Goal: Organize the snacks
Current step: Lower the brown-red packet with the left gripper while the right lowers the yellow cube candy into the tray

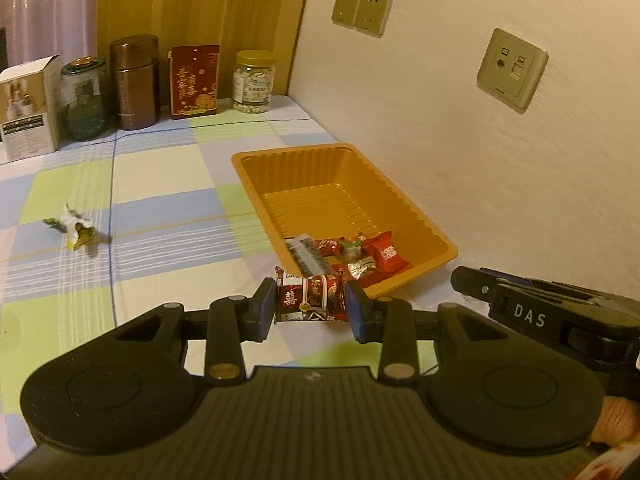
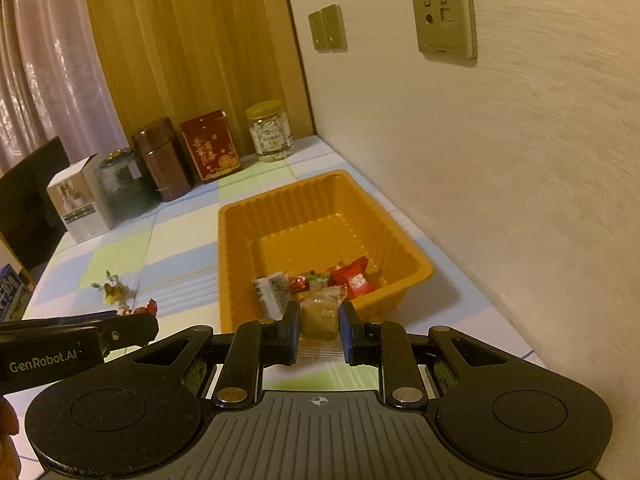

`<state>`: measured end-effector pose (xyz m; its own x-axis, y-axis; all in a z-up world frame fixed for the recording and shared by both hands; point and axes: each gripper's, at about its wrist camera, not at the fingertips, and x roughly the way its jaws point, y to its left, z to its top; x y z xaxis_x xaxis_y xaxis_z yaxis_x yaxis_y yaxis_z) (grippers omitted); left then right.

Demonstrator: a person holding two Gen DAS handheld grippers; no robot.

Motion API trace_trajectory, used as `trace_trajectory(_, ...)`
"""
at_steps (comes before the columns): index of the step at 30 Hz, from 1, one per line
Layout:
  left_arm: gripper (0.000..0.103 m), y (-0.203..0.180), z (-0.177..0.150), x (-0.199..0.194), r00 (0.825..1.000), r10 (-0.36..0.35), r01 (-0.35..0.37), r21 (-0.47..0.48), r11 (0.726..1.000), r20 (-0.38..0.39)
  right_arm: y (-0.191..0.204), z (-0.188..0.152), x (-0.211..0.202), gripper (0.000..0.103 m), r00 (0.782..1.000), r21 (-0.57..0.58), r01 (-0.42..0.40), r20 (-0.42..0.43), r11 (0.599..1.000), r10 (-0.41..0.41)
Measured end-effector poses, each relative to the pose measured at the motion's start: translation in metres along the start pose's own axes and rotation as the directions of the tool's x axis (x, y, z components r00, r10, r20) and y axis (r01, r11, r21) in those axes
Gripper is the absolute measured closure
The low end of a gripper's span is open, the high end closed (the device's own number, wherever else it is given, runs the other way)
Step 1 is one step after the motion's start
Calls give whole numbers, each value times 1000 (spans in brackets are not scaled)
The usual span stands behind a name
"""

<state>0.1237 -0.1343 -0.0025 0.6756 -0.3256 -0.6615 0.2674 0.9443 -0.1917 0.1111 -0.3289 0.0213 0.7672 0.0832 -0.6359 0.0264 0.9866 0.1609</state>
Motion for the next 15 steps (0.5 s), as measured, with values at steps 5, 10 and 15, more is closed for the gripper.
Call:
trace_trajectory(5,70,-5,6,11,1000,-11,11,11,1000,-3,-6,8,7,82,1000,-6,5,6,1000,-4)
trace_trajectory(10,70,-9,12,26,1000,-18,18,21,1000,-11,-12,17,19,82,1000,-15,5,10,1000,-5)
trace_trajectory(15,70,-9,21,43,1000,-26,26,21,999,-16,-17,29,35,82,1000,-33,5,10,999,-5)
